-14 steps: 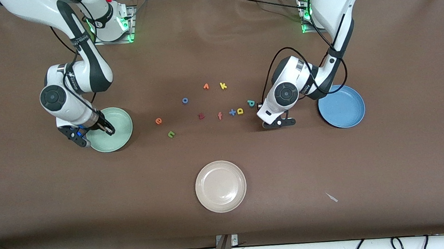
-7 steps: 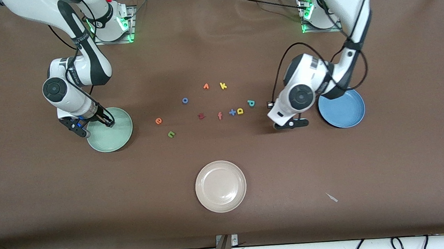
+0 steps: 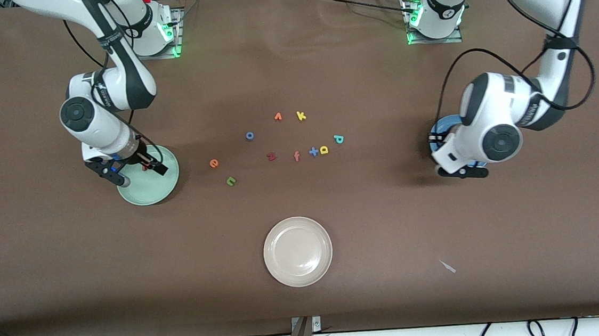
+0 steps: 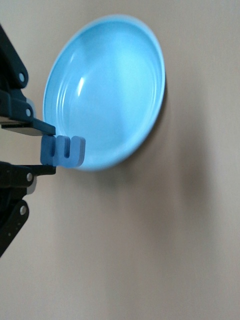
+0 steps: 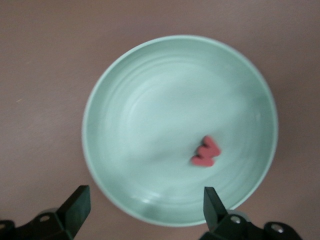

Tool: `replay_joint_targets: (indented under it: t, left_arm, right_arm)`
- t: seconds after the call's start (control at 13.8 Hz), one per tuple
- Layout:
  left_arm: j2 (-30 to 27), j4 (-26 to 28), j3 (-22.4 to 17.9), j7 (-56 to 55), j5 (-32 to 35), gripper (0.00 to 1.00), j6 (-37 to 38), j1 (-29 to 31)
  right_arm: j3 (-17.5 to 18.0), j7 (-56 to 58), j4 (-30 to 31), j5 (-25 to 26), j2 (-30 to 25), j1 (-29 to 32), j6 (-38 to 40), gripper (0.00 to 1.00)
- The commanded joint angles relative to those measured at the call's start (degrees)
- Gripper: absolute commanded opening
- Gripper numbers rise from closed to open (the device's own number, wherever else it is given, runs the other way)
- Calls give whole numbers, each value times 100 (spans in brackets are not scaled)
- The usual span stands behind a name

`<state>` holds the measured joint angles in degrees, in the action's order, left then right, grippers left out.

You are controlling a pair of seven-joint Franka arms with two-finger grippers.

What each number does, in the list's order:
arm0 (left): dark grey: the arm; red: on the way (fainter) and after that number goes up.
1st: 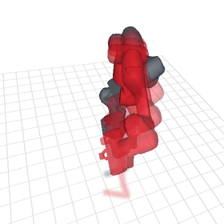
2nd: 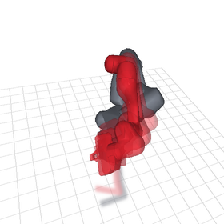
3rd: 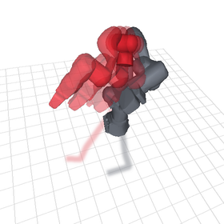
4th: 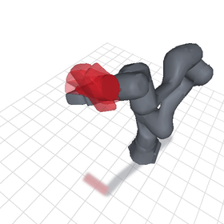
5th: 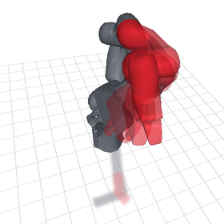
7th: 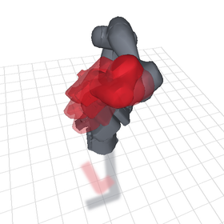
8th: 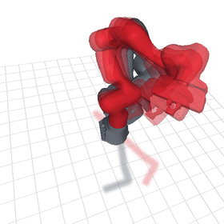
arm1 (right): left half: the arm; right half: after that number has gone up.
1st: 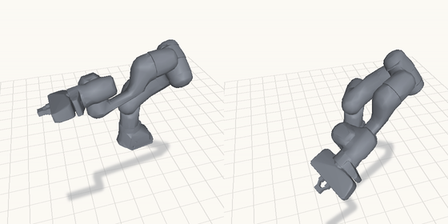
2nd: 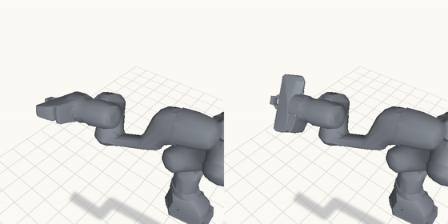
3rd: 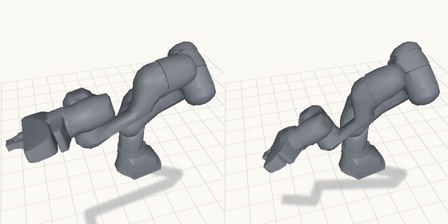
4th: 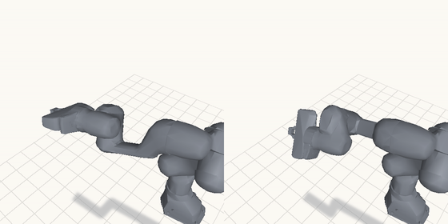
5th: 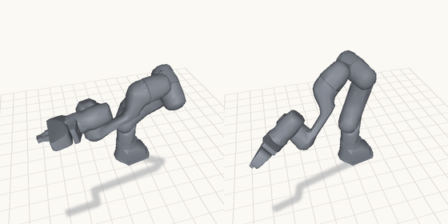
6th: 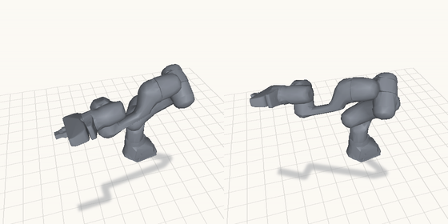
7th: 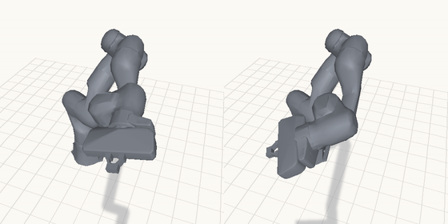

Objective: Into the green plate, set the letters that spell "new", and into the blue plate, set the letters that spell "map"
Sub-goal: 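Drop the pink W on the green plate while the left gripper carries blue E, then grasp the orange O with the right gripper while the left gripper returns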

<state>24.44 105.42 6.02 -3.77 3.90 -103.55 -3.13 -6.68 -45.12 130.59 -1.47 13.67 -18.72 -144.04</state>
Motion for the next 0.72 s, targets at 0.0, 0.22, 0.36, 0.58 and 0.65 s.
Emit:
replay_joint_targets:
  t: [0.0,0.22,0.36,0.58,0.65]
  left_arm:
    - [288,-4,75,543,374,9,-42,400]
    - [675,14,75,562,769,10,-315,681]
    - [869,5,84,562,946,12,-499,875]
    - [966,5,75,562,955,28,-579,937]
    - [958,-4,84,562,947,60,-579,937]
  right_arm:
    - [473,-698,-357,-29,249,-140,113,100]
    - [589,-1233,-744,-29,741,-587,78,100]
    - [589,-1797,-964,-2,1031,-834,16,100]
    - [589,-1834,-1009,-2,1348,-844,-342,80]
    - [589,-1842,-1009,-11,1419,-853,-457,72]
